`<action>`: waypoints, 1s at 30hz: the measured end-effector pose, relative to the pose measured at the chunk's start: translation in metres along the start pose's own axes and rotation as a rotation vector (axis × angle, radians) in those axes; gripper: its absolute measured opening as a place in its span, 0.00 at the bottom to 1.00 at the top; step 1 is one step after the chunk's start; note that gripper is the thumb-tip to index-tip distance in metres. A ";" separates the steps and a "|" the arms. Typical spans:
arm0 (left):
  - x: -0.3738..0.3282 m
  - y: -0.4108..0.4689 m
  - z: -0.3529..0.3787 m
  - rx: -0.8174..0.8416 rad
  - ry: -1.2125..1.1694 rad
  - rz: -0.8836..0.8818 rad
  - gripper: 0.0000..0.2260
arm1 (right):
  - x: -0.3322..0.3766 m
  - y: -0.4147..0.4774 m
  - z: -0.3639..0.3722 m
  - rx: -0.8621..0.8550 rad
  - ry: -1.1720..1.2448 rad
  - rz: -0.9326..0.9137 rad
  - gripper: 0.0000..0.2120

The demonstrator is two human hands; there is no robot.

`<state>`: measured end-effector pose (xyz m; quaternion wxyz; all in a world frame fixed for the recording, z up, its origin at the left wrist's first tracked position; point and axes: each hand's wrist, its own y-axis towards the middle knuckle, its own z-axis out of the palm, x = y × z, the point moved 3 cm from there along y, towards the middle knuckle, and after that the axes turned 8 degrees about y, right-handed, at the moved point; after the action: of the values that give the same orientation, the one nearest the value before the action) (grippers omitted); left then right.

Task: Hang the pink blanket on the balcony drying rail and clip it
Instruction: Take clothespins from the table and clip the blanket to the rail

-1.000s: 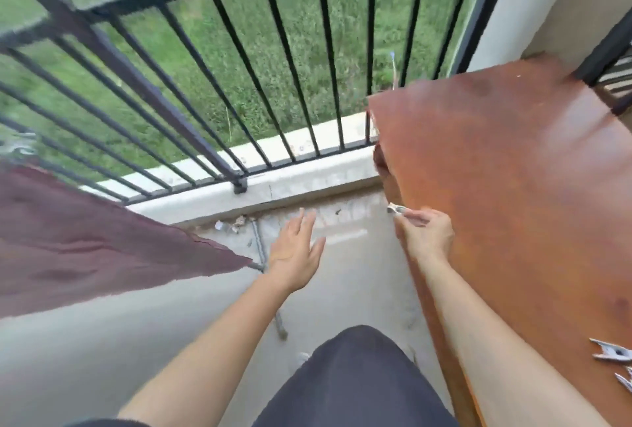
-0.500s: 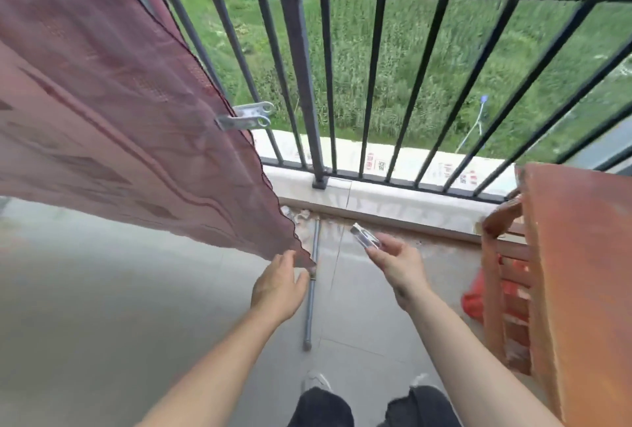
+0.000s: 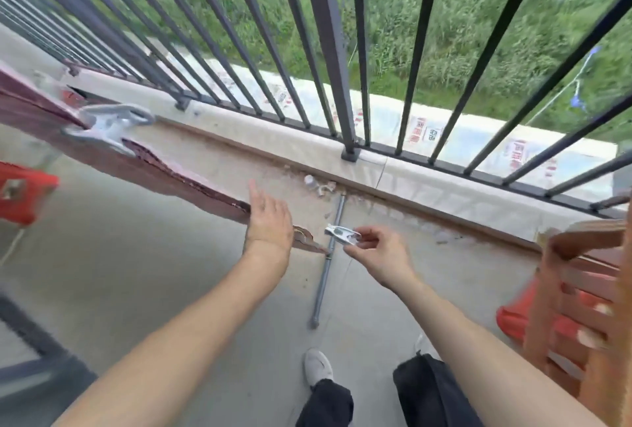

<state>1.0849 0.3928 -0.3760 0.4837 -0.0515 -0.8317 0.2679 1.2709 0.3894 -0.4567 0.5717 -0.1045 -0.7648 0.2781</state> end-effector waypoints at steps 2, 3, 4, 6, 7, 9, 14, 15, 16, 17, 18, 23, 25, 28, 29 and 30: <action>0.005 0.005 0.004 0.081 -0.013 -0.054 0.18 | -0.003 0.008 0.005 0.011 0.000 -0.027 0.15; 0.007 0.006 0.006 0.087 -0.023 -0.056 0.17 | -0.004 0.010 0.010 0.019 0.004 -0.037 0.15; 0.008 0.007 0.008 0.072 -0.051 -0.052 0.15 | -0.005 0.011 0.014 0.031 0.012 -0.044 0.15; 0.012 0.011 0.009 0.004 -0.146 -0.027 0.13 | -0.007 0.013 0.025 0.053 0.029 -0.064 0.15; 0.013 0.013 0.010 -0.037 -0.175 -0.010 0.12 | -0.007 0.012 0.029 0.064 0.028 -0.077 0.15; 0.017 0.016 0.011 -0.108 -0.183 0.046 0.11 | -0.008 0.008 0.038 0.079 0.008 -0.108 0.16; 0.019 0.017 0.013 -0.204 -0.200 0.150 0.12 | -0.013 0.003 0.054 0.038 -0.178 -0.235 0.15; 0.019 0.017 0.013 -0.216 -0.206 0.155 0.11 | -0.013 0.002 0.057 0.030 -0.214 -0.270 0.13; 0.019 0.016 0.013 -0.223 -0.217 0.156 0.11 | -0.012 0.002 0.059 0.018 -0.233 -0.307 0.11; 0.020 0.016 0.013 -0.226 -0.230 0.153 0.11 | -0.011 0.002 0.061 0.002 -0.238 -0.343 0.10; 0.020 0.016 0.013 -0.231 -0.239 0.148 0.11 | -0.010 0.002 0.062 -0.017 -0.238 -0.376 0.09; 0.018 0.014 0.012 -0.262 -0.281 0.115 0.13 | -0.004 0.008 0.073 -0.053 -0.224 -0.464 0.08; 0.018 0.013 0.012 -0.263 -0.279 0.119 0.13 | 0.001 0.012 0.080 -0.020 -0.220 -0.469 0.09; 0.020 0.012 0.013 -0.277 -0.269 0.122 0.13 | 0.012 0.015 0.091 -0.003 -0.196 -0.497 0.09; 0.020 0.012 0.014 -0.282 -0.265 0.121 0.13 | 0.015 0.016 0.095 -0.004 -0.186 -0.499 0.09; 0.020 0.011 0.015 -0.287 -0.263 0.124 0.13 | 0.016 0.017 0.098 -0.005 -0.175 -0.496 0.10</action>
<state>1.0601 0.4036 -0.3719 0.3413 -0.1353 -0.9125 0.1804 1.1717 0.3814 -0.4715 0.5538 0.1093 -0.8143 0.1353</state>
